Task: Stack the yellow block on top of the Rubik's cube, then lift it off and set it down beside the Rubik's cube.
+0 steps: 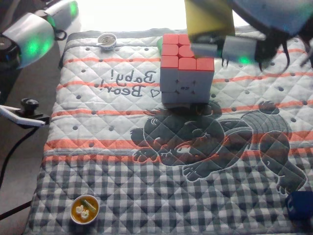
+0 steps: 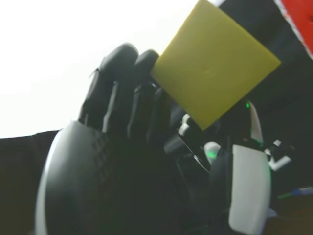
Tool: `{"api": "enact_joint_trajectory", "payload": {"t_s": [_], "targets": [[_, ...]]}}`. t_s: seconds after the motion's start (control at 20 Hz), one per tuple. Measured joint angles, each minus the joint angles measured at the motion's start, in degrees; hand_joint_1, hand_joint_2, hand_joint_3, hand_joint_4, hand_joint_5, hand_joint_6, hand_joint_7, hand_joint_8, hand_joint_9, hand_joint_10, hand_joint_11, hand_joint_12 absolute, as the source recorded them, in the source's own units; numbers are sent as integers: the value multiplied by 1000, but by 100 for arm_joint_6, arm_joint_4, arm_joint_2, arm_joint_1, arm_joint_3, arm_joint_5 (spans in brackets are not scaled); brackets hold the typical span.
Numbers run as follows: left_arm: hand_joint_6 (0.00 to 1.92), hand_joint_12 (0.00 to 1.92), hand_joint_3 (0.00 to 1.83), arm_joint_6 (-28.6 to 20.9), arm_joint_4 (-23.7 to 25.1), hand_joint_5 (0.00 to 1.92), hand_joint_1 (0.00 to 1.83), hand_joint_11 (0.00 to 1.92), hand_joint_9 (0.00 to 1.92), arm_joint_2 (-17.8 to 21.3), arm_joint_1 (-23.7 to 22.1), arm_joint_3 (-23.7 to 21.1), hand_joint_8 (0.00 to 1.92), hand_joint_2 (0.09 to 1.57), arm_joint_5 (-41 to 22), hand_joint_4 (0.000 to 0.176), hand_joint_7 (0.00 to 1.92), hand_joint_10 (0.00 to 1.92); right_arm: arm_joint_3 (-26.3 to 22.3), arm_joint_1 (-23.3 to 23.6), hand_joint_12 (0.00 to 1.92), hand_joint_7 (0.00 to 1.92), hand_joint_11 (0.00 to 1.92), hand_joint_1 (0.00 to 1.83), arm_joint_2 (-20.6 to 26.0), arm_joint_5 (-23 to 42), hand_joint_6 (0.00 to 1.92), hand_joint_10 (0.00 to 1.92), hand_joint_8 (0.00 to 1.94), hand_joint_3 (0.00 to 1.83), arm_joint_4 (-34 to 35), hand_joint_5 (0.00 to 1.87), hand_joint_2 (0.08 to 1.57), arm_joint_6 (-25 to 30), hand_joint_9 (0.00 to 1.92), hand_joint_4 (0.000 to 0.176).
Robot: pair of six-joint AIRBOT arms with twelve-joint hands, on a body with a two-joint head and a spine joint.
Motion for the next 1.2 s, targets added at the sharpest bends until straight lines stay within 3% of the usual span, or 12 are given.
{"api": "enact_joint_trajectory", "payload": {"t_s": [0.15, 0.25, 0.3, 0.5, 0.75, 0.9, 1.05, 1.2], "targets": [[1005, 1921, 0, 2, -57, 264, 930, 0, 0, 31, 83, -15, 1202, 1375, 83, 0, 94, 1388, -317, -409, 1921, 753, 580, 1185, 313, 420, 1192, 1749, 1549, 0, -122, 785, 1241, 0, 643, 0], [1011, 1921, 0, 0, -85, 263, 923, 0, 0, 59, 155, -68, 1175, 1374, 116, 0, 90, 1332, -485, -651, 1921, 763, 760, 1215, 459, 636, 1103, 1864, 1631, 0, -160, 788, 1241, 0, 752, 0], [995, 1921, 0, 0, -72, 255, 922, 0, 0, 59, 186, -68, 1130, 1373, 131, 0, 98, 1283, -533, -750, 1898, 818, 606, 1217, 485, 699, 1093, 1688, 1495, 0, -164, 828, 1214, 0, 713, 0], [965, 1912, 2, 2, -160, 234, 948, 0, 0, 92, 214, -72, 1120, 1383, 223, 0, 87, 1211, -807, -1198, 1783, 837, 453, 1349, 595, 728, 1217, 1511, 1359, 0, -367, 792, 1209, 7, 666, 0], [915, 1921, 0, 2, -205, 235, 977, 0, 0, 96, 267, -96, 1070, 1377, 264, 0, 81, 1222, -564, -1799, 1750, 905, 503, 1360, 610, 763, 1276, 1424, 1146, 0, -852, 805, 1180, 1792, 735, 0], [884, 1921, 1, 2, -264, 248, 986, 0, 0, 96, 302, -140, 1046, 1377, 330, 0, 91, 1216, -566, -2166, 1734, 847, 702, 1357, 599, 815, 1287, 1446, 1260, 3, -837, 753, 1191, 1834, 776, 0], [913, 1921, 0, 2, -278, 238, 1018, 0, 0, 96, 302, -146, 1080, 1376, 372, 0, 83, 1256, -566, -2568, 1624, 851, 913, 1366, 413, 782, 1259, 1391, 1193, 0, -627, 700, 1181, 1836, 897, 0], [955, 1921, 3, 2, -271, 211, 1000, 0, 0, 101, 302, -157, 1143, 1390, 387, 0, 37, 1278, -498, -2621, 1520, 898, 627, 1363, 251, 752, 1347, 1296, 1167, 0, -555, 716, 1177, 1834, 825, 0]]}}
